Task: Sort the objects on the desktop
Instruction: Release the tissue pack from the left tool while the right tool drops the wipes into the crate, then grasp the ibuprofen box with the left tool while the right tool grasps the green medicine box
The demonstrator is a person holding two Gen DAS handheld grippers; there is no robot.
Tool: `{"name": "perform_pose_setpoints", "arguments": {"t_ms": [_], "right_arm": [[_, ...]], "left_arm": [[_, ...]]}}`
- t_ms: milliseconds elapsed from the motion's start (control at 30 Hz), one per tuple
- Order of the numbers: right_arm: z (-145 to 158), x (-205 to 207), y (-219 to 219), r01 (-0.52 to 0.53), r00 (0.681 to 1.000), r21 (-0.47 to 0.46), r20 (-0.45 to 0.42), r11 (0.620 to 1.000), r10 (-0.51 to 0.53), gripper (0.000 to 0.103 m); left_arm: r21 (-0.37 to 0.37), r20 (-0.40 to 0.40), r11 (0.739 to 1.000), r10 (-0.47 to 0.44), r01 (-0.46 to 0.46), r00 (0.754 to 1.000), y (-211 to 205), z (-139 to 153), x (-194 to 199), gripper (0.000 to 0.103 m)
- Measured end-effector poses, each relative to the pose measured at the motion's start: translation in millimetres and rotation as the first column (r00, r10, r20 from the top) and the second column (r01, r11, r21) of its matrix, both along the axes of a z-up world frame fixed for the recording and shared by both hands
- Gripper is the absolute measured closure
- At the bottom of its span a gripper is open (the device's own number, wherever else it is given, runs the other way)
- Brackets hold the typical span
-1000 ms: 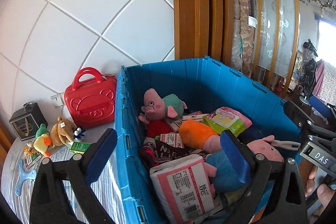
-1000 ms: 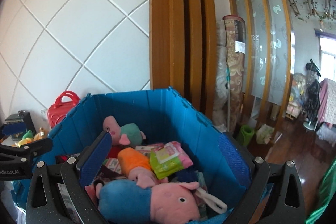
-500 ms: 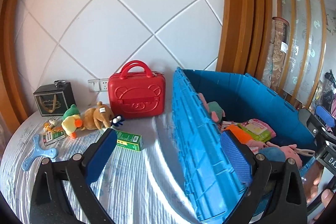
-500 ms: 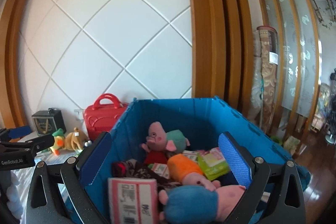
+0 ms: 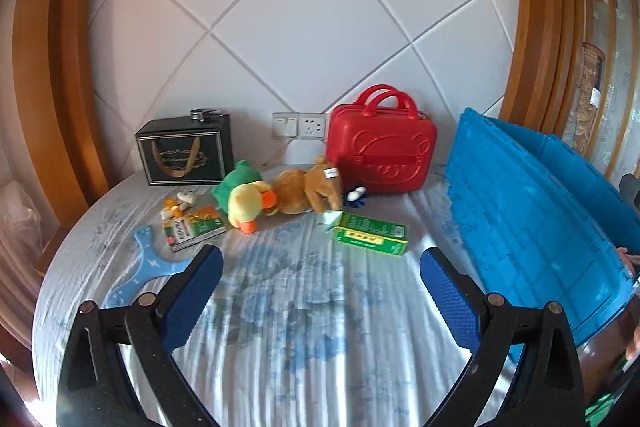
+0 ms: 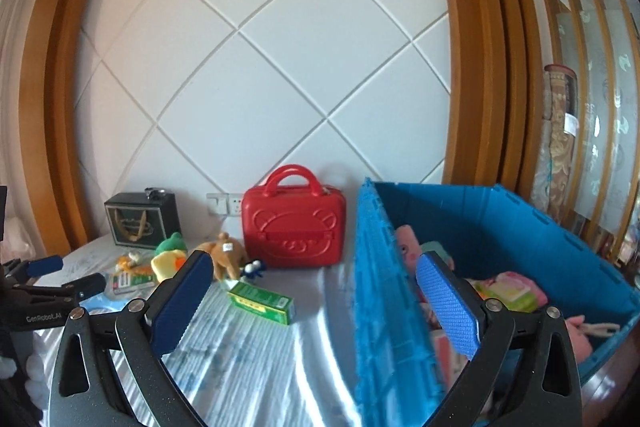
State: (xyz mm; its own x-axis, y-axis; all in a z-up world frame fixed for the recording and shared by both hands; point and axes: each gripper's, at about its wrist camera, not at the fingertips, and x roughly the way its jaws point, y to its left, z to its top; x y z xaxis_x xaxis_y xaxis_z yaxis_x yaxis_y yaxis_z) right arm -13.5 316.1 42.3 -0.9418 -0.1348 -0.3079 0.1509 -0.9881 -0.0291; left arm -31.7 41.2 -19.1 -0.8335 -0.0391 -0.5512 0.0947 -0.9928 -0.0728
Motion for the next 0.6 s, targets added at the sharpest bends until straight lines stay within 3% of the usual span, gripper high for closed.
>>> {"name": "perform_pose_setpoints", "arguments": {"t_ms": [233, 433, 600], "right_arm": [[-35, -33, -70, 0.001, 0.988, 0.025, 0.153, 1.000, -0.005, 0.000], [-73, -83, -89, 0.015, 0.959, 0.067, 0.280, 0.998, -0.033, 0.000], [-105, -138, -99, -0.010, 0.929, 0.091, 0.369, 0.996, -0.025, 0.000]], "left_arm": [[-0.007, 0.098, 0.996, 0.092, -0.092, 0.991, -114, -35, -18, 0.003], [-0.008, 0.183, 0.989, 0.145, -0.146, 0.972, -187, -71, -47, 0.003], [-0.015, 0.283, 0.987, 0.158, -0.160, 0.946, -229, -104, -96, 0.003]]}}
